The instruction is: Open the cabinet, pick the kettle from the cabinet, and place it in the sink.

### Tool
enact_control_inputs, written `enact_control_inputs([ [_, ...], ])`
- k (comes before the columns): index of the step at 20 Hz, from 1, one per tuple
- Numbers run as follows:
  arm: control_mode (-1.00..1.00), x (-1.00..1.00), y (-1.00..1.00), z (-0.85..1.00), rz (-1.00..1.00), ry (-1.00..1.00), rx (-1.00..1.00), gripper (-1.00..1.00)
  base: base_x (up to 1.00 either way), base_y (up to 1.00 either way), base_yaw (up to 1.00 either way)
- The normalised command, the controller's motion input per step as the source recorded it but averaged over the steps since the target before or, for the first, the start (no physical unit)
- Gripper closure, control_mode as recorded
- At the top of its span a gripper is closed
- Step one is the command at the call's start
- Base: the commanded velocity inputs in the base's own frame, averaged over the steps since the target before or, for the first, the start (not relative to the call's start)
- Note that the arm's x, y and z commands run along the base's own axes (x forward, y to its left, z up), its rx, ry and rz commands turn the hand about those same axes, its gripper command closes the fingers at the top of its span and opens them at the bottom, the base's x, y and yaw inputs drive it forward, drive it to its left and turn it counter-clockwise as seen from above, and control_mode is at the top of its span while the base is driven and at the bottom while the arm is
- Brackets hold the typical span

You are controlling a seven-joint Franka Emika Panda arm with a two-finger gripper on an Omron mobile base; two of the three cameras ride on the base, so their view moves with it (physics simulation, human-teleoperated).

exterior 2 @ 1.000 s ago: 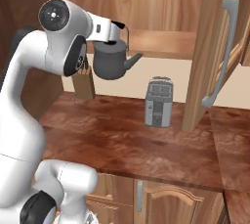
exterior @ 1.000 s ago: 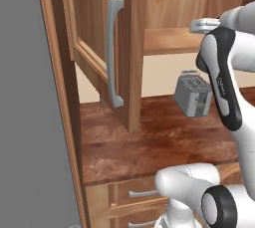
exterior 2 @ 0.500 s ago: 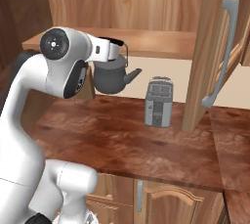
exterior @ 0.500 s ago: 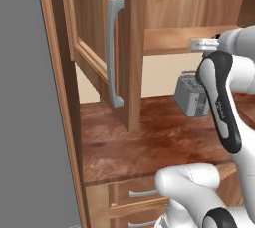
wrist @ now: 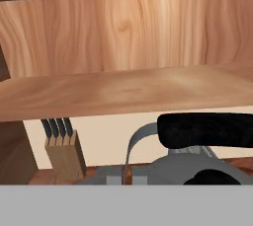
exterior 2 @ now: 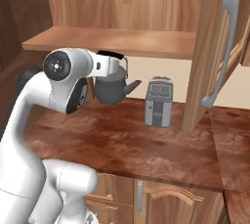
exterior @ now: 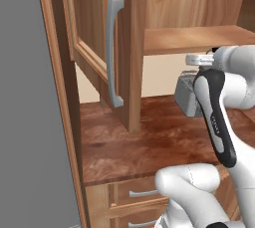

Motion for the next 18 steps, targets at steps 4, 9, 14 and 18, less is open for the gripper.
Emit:
enact_control_inputs([
  [4,-1.00,0.00,0.02,-0.30,0.00,0.00,-0.01,1.00,0.00,0.00,0.00],
  [9,-1.00,0.00,0.02,-0.33,0.00,0.03,-0.02,1.00,0.00,0.00,0.00],
  [14,-1.00,0.00,0.01,-0.32,-0.01,0.02,-0.02,1.00,0.00,0.00,0.00],
  [18,-1.00,-0.07,0.01,-0.27,-0.03,0.02,-0.02,1.00,0.00,0.00,0.00],
])
